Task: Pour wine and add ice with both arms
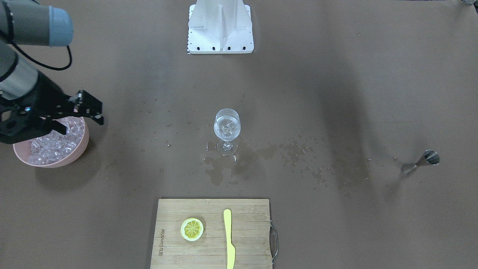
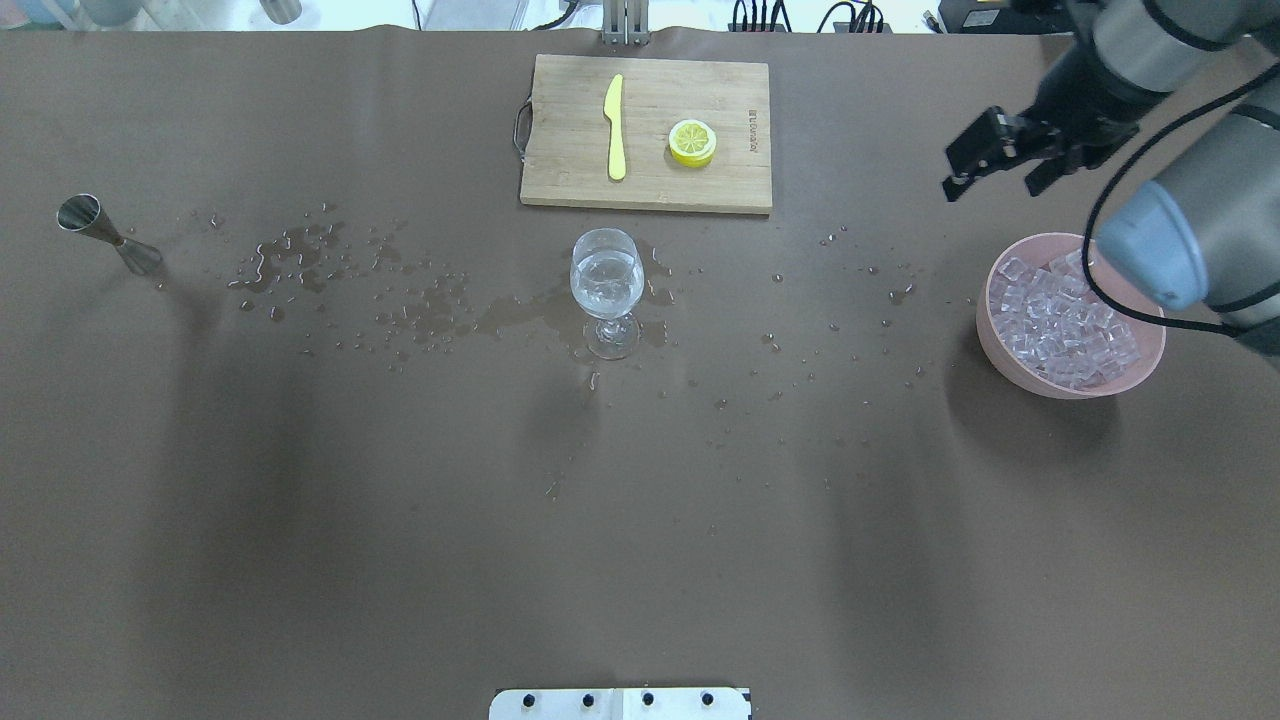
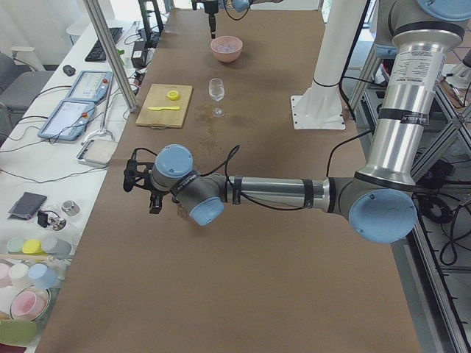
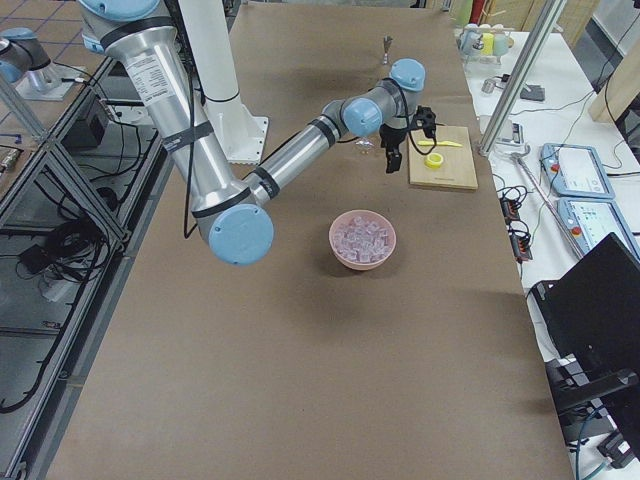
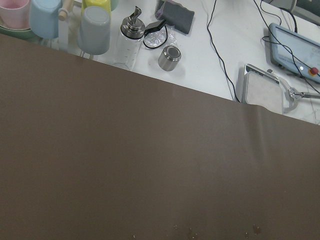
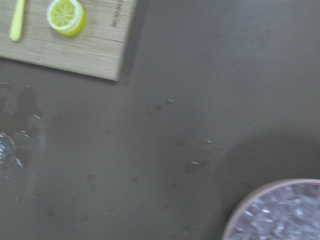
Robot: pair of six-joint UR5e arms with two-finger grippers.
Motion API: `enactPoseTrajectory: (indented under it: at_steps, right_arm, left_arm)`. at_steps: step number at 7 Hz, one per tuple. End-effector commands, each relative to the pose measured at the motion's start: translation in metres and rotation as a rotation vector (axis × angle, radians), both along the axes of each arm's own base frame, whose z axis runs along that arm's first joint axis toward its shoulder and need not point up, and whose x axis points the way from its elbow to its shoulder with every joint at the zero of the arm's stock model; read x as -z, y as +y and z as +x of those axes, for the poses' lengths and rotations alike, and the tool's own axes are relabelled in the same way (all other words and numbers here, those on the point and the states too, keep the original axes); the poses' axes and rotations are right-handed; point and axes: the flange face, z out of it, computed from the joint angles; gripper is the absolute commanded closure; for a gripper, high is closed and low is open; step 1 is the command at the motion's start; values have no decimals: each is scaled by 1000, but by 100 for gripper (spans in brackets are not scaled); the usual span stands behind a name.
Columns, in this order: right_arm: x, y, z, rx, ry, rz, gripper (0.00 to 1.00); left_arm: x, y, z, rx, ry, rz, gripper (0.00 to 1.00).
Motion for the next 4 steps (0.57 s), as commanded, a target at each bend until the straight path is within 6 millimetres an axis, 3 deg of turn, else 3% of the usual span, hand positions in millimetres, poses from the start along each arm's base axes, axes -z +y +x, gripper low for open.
enactPoseTrajectory:
  at_steps: [1,3,4]
  right_arm:
    - [-90,12,73,54,86,78,0]
    - [-130,18,121,65,163,136,0]
    - [-144,23,150,56,170,144,0]
  left_arm:
    - [-21,-2,-13,-158,-151,85,2]
    - [-53,1,-28,-292,-220,-11,2]
    - [-65,8,-53,-330,-236,-53,2]
